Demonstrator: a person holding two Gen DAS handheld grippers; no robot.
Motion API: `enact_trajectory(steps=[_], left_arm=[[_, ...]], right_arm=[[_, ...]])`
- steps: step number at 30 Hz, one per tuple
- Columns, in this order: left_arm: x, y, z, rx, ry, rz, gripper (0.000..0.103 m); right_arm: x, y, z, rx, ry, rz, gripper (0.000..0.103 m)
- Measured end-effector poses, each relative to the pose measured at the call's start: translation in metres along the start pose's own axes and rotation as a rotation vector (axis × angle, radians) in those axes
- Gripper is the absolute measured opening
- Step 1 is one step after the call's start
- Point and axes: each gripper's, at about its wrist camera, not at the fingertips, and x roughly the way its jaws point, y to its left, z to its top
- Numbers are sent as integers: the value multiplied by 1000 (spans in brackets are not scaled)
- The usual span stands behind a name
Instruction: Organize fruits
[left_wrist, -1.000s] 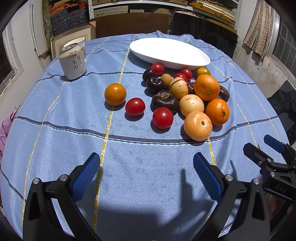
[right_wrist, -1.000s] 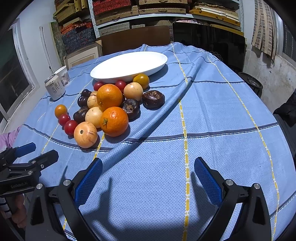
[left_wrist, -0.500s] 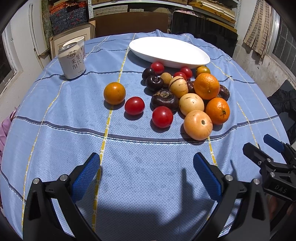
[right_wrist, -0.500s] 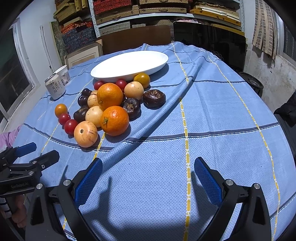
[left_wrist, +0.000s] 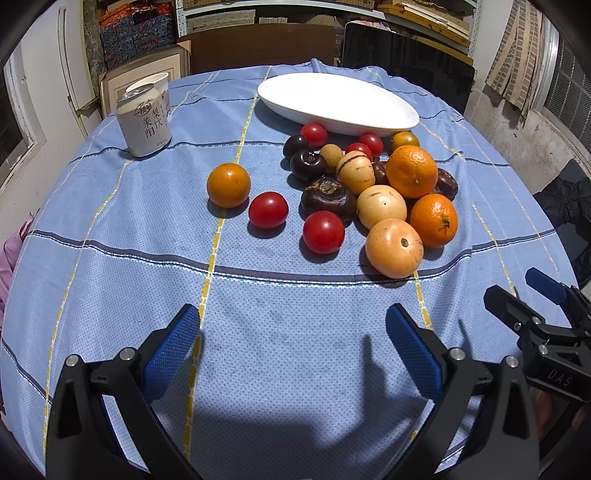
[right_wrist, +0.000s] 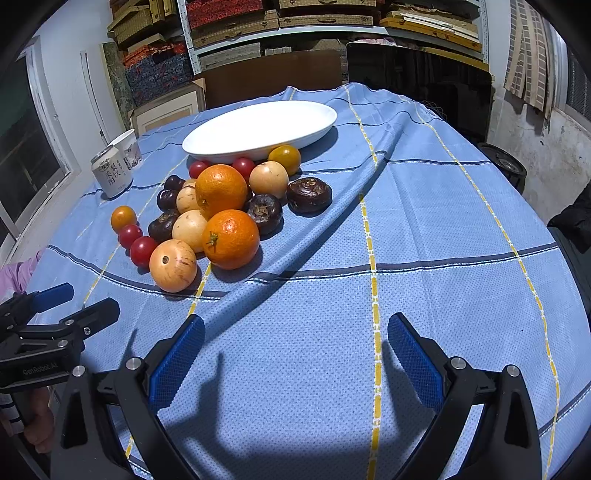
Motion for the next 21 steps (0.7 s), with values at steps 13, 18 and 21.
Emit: enact_trajectory(steps=[13,18,21], left_arm=[[5,15,2,-15,8,5,99],[10,23,6,-10,8,3,99],[12,33,11,-25,6,10,99]], right_arm=[[11,22,17,-122,5,3,93],[27,35,31,-203,35,-10,79],[39,40,39,-243,60,-23,65]])
